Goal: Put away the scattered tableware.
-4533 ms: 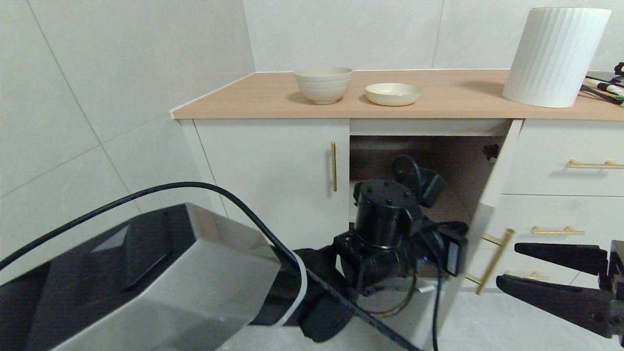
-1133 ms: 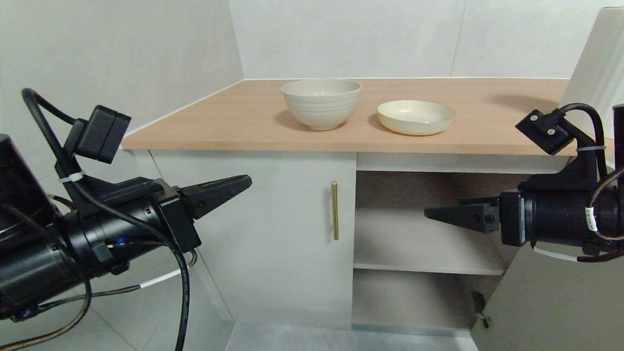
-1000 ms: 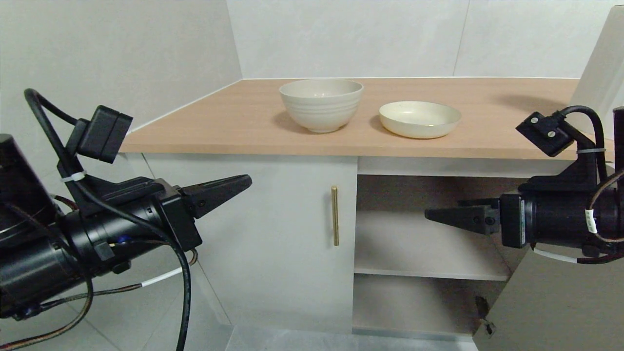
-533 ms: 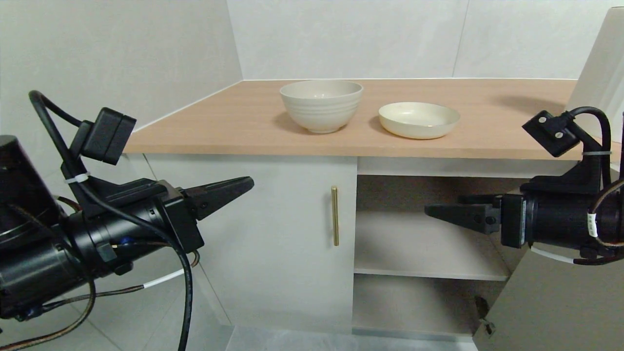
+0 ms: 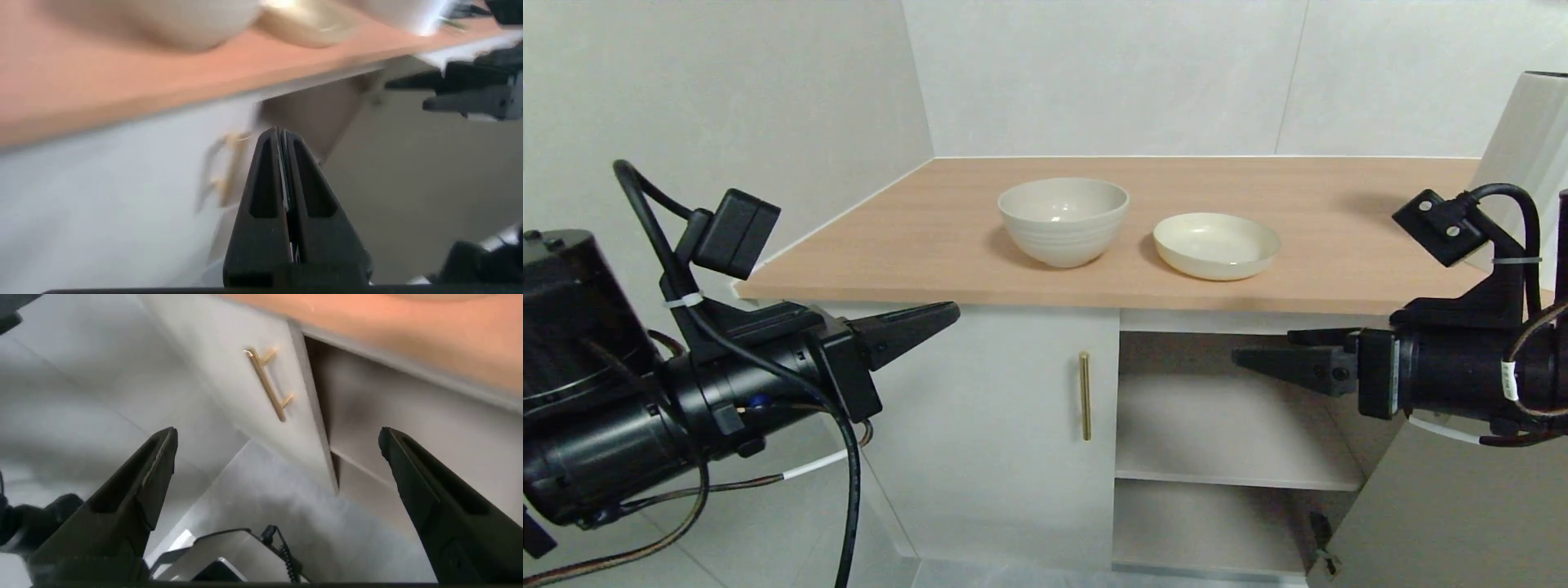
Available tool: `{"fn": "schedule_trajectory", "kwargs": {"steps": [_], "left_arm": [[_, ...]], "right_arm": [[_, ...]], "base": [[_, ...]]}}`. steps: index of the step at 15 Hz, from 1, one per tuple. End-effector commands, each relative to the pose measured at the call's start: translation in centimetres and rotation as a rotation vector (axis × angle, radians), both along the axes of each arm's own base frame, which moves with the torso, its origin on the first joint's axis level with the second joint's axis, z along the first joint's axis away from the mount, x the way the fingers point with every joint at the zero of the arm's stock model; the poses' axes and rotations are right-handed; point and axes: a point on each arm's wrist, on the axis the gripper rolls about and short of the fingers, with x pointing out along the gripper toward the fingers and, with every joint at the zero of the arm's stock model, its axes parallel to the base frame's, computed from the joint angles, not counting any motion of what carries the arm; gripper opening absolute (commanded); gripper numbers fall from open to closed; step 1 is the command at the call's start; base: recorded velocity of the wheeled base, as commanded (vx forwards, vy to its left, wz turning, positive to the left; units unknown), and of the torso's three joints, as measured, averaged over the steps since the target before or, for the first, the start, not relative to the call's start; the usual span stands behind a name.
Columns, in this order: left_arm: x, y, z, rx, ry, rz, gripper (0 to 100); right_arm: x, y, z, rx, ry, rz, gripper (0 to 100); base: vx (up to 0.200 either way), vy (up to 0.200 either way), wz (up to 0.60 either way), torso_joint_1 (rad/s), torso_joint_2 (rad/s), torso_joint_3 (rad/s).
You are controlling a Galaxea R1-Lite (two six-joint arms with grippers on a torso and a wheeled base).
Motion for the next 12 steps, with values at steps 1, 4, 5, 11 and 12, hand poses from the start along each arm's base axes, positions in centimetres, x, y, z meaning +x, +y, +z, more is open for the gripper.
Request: {"fn": "schedule_trajectory", "kwargs": {"steps": [1,4,5,11,12], "left_arm": [[0.29,-0.10,-0.34,0.005,0.015,0.002,0],[0.35,-0.13,-0.41,0.006,0.018,0.000,0],[0.34,-0.12,-0.46,0.007,0.020,0.002,0],[0.56,-0.22,-0.63,-0.010,0.045,0.001,0],[0.61,-0.24,-0.62,-0.011,0.046,0.001,0]], "right_arm": [[0.04,-0.03,-0.06,-0.001,0.003,-0.002,100],[0.15,0.00,-0.16,-0.004,0.007,-0.004,100],[0.15,0.00,-0.16,-0.004,0.007,-0.004,100],[0.46,-0.16,-0.31,-0.010,0.007,-0.014,100],[0.50,-0.22,-0.31,-0.010,0.007,-0.017,100]], "base": [[0.000,0.000,0.00,0.144,-0.51,-0.300],[0.000,0.000,0.00,0.168,-0.46,-0.300],[0.000,0.000,0.00,0.178,-0.47,-0.295],[0.000,0.000,0.00,0.196,-0.48,-0.292],[0.000,0.000,0.00,0.217,-0.51,-0.290]]}}
